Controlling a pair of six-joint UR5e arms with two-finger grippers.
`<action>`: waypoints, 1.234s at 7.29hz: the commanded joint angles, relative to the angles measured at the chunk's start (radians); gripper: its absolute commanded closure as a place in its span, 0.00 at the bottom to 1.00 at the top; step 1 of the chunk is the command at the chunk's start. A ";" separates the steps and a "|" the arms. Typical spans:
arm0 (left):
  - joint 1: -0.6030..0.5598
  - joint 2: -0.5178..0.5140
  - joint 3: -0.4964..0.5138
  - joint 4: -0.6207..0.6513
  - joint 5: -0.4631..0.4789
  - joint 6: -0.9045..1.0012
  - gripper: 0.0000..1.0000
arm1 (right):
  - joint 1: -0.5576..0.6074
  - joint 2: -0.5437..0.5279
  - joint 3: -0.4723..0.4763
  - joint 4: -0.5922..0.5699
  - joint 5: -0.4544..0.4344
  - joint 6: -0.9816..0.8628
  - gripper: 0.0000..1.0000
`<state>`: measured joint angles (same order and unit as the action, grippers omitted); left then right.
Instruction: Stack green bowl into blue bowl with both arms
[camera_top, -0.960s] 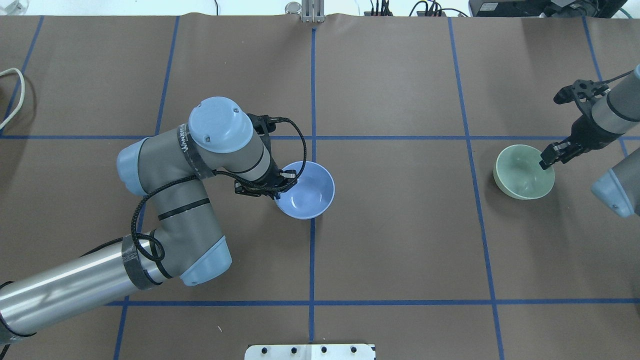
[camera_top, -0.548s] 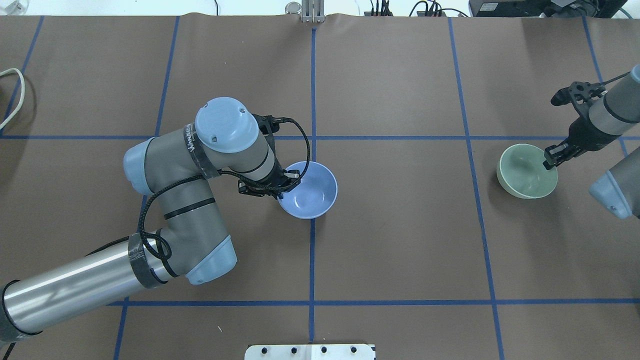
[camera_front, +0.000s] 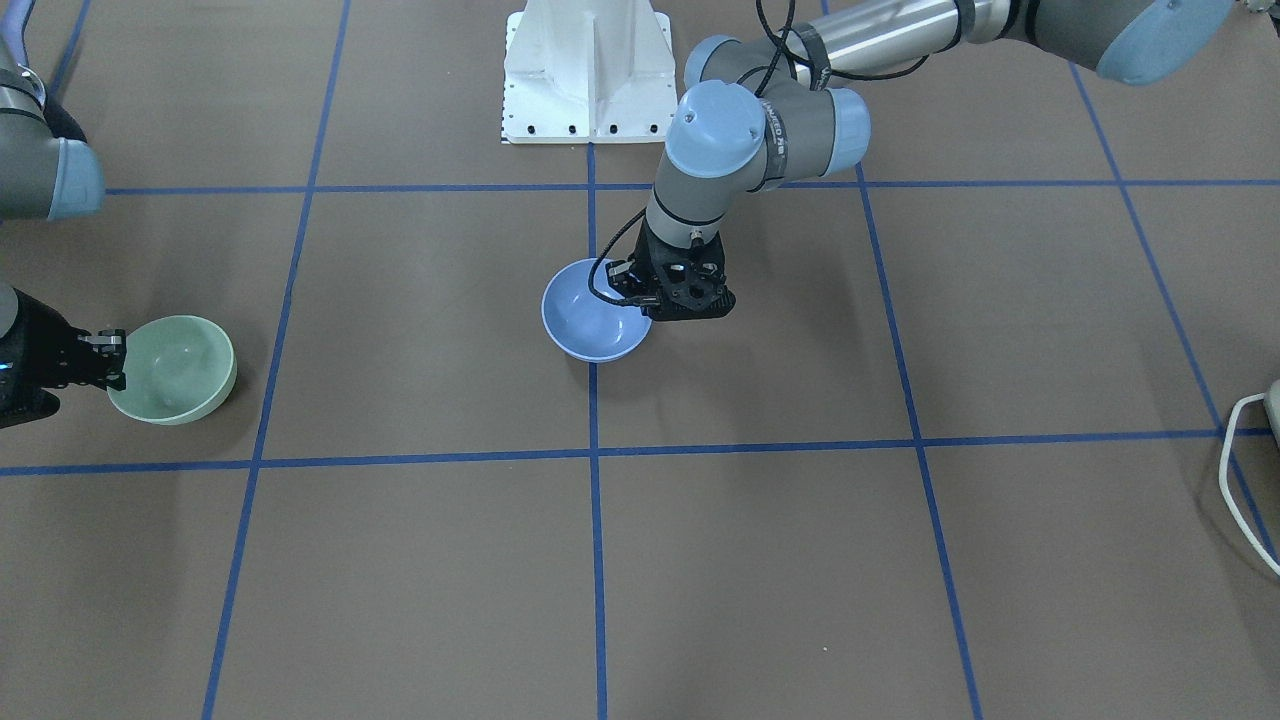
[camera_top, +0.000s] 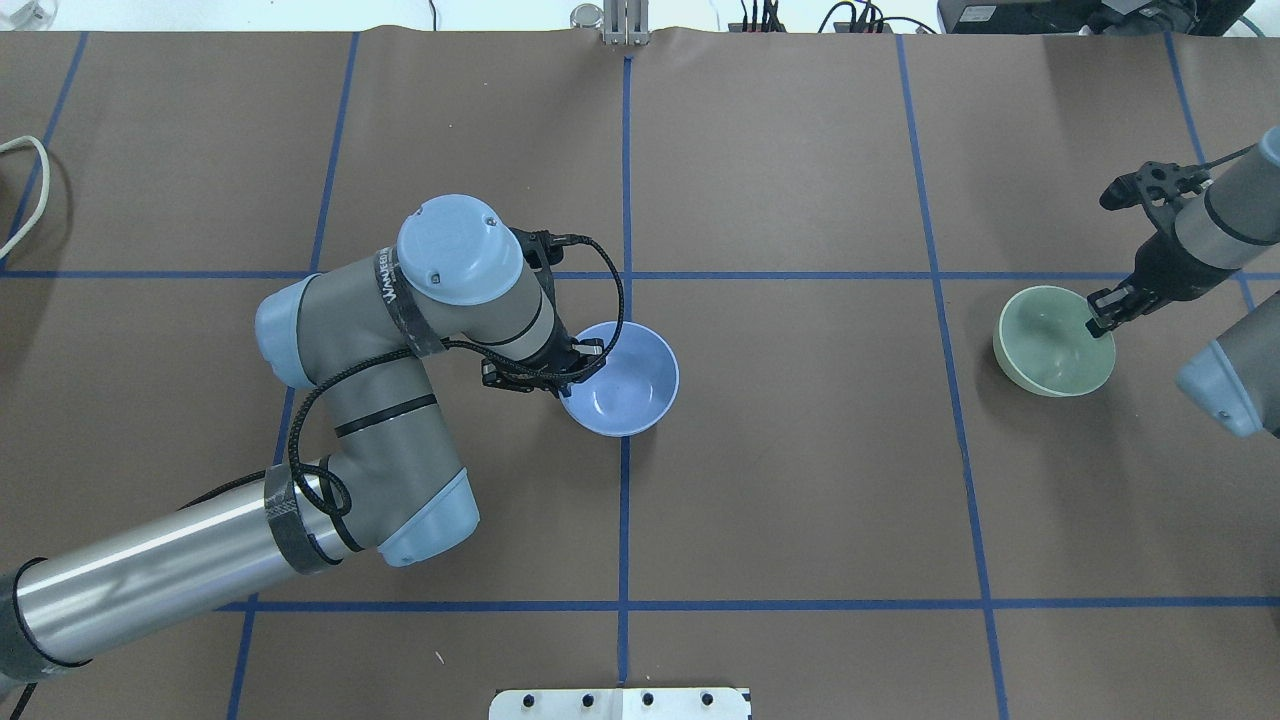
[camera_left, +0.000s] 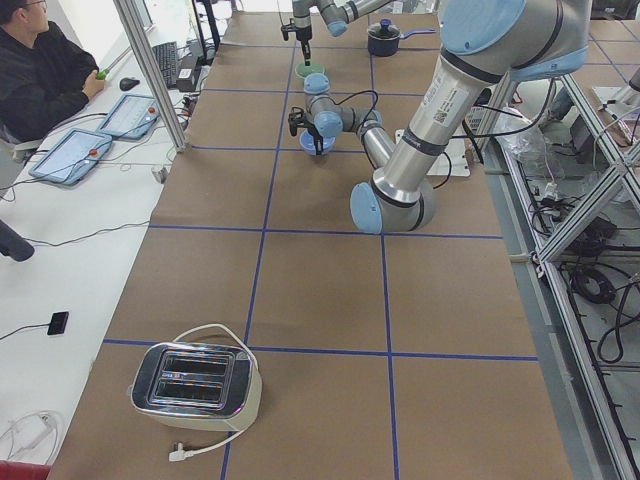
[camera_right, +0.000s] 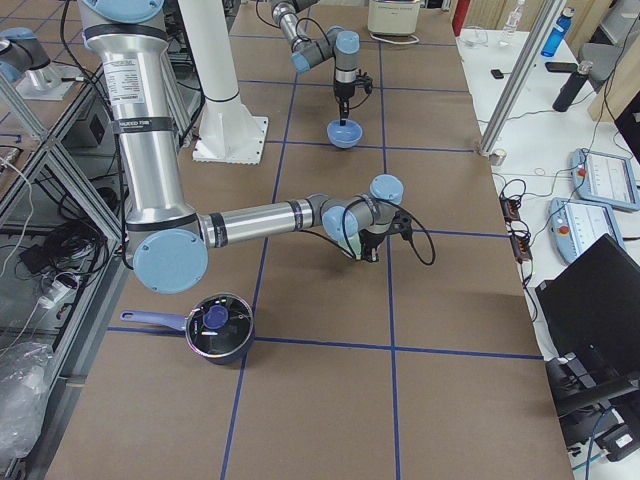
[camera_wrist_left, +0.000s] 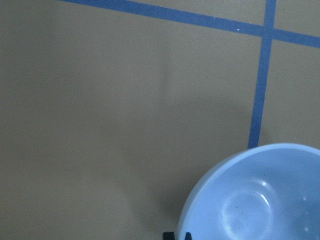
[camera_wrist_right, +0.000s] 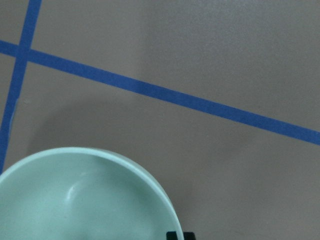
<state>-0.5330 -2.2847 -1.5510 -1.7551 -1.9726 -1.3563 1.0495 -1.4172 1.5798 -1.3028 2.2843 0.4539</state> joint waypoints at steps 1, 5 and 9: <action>0.011 -0.021 0.020 0.000 0.012 -0.001 1.00 | 0.001 0.038 0.037 -0.009 0.007 0.054 1.00; 0.015 -0.012 0.028 -0.042 0.034 0.008 0.85 | 0.001 0.084 0.046 -0.015 0.014 0.110 1.00; -0.025 0.089 -0.125 -0.032 0.018 0.066 0.02 | 0.001 0.164 0.055 -0.015 0.050 0.248 1.00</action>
<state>-0.5309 -2.2618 -1.5840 -1.7921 -1.9467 -1.3309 1.0508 -1.2892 1.6283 -1.3182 2.3134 0.6288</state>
